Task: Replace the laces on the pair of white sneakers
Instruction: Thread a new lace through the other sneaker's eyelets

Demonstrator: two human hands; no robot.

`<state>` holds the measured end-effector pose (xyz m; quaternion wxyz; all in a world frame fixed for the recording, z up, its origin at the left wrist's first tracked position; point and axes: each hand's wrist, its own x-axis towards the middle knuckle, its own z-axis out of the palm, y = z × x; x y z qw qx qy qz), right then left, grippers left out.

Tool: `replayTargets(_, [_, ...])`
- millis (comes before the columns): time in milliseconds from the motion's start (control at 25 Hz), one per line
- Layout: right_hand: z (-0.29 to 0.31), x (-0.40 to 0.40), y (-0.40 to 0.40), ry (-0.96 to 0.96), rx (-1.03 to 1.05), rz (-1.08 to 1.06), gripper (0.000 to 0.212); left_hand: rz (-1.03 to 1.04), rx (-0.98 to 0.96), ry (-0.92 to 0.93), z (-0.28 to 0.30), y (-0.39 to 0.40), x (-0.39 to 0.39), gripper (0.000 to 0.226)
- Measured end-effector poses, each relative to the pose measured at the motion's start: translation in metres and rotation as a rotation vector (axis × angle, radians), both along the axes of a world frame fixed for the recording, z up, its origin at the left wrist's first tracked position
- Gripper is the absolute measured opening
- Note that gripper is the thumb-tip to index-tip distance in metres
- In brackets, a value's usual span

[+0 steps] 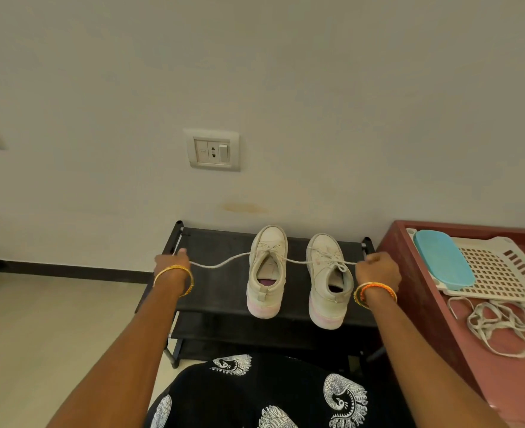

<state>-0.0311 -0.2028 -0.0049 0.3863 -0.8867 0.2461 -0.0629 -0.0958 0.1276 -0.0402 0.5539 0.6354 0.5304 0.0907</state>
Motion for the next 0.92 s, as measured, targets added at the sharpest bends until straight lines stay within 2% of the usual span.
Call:
replayTargets(40, [0.002, 0.000, 0.011, -0.062, -0.145, 0.113, 0.024, -0.141, 0.191, 0.034, 0.004, -0.012, 0.003, 0.042])
replayTargets(80, [0.005, 0.000, 0.025, -0.119, -0.255, 0.260, 0.026, -0.298, 0.311, -0.013, 0.010, -0.028, 0.007, 0.040])
replayTargets(160, [0.007, 0.002, 0.060, -0.179, -0.264, 0.589, 0.027, -0.586, 0.360, -0.131, 0.019, -0.062, 0.023, 0.034])
replayTargets(240, [0.002, 0.001, 0.094, -0.058, -0.199, 0.817, 0.032, -0.804, 0.336, -0.144, 0.023, -0.091, 0.038, 0.034])
replayTargets(280, [-0.002, 0.001, 0.104, 0.017, -0.192, 0.854, 0.034, -0.864, 0.340, -0.123, 0.019, -0.100, 0.045, 0.035])
replayTargets(360, [-0.015, 0.002, 0.111, 0.051, -0.120, 0.796, 0.030, -0.923, 0.409, -0.043, 0.009, -0.109, 0.053, 0.035])
replayTargets(480, [-0.029, 0.002, 0.106, -0.035, 0.042, 0.620, 0.021, -0.860, 0.484, -0.057, -0.006, -0.109, 0.051, 0.036])
replayTargets(600, [-0.040, 0.002, 0.107, -0.064, 0.107, 0.491, 0.014, -0.637, 0.381, -0.192, -0.010, -0.112, 0.043, 0.031])
replayTargets(720, [-0.053, -0.003, 0.114, -0.118, 0.148, 0.391, 0.010, -0.414, 0.305, -0.200, -0.013, -0.114, 0.040, 0.027])
replayTargets(920, [-0.064, -0.012, 0.118, -0.154, 0.269, 0.219, 0.015, -0.190, 0.142, -0.201, -0.016, -0.125, 0.043, 0.025])
